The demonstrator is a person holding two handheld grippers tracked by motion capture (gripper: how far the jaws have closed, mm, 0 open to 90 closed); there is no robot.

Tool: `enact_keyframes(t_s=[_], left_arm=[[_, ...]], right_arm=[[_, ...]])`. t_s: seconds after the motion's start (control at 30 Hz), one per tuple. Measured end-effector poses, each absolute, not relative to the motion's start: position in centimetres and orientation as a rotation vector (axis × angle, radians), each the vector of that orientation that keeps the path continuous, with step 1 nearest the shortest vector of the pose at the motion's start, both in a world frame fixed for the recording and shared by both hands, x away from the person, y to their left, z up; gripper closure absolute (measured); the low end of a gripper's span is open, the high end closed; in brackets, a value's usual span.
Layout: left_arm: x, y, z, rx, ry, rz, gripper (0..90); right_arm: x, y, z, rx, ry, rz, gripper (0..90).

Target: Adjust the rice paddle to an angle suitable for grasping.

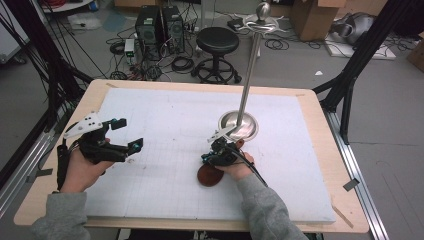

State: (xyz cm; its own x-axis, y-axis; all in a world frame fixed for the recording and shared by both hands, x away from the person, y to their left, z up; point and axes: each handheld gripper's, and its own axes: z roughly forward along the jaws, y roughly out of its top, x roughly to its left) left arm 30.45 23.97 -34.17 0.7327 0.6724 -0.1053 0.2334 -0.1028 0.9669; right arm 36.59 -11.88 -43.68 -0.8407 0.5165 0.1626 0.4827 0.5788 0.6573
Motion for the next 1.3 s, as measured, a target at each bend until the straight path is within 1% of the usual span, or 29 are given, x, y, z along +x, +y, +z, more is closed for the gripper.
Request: enact_keyframes(t_s=[0.23,0.73,1.17,1.23,1.27,1.3], left_arm=[[30.5,23.8,-34.3,1.677,0.734,0.426,2.7],[30.8,23.1,-34.5,1.689,0.725,0.412,2.7],[30.9,23.0,-34.4,1.689,0.718,0.411,2.7],[30.9,22.9,-34.4,1.689,0.719,0.413,2.7],[30.9,22.8,-34.4,1.690,0.717,0.409,2.7],[30.9,22.8,-34.4,1.689,0.717,0.408,2.7]], right_arm=[[35.8,-12.6,-43.7,0.857,2.767,1.132,89.8],[32.9,-14.4,-43.6,0.754,2.782,1.114,89.8],[31.9,-15.6,-43.6,0.709,2.791,1.119,89.8],[32.1,-15.8,-43.5,0.720,2.798,1.155,89.8],[32.3,-16.5,-43.0,0.739,2.762,1.265,89.8],[32.4,-17.0,-42.6,0.754,2.738,1.306,89.8]])
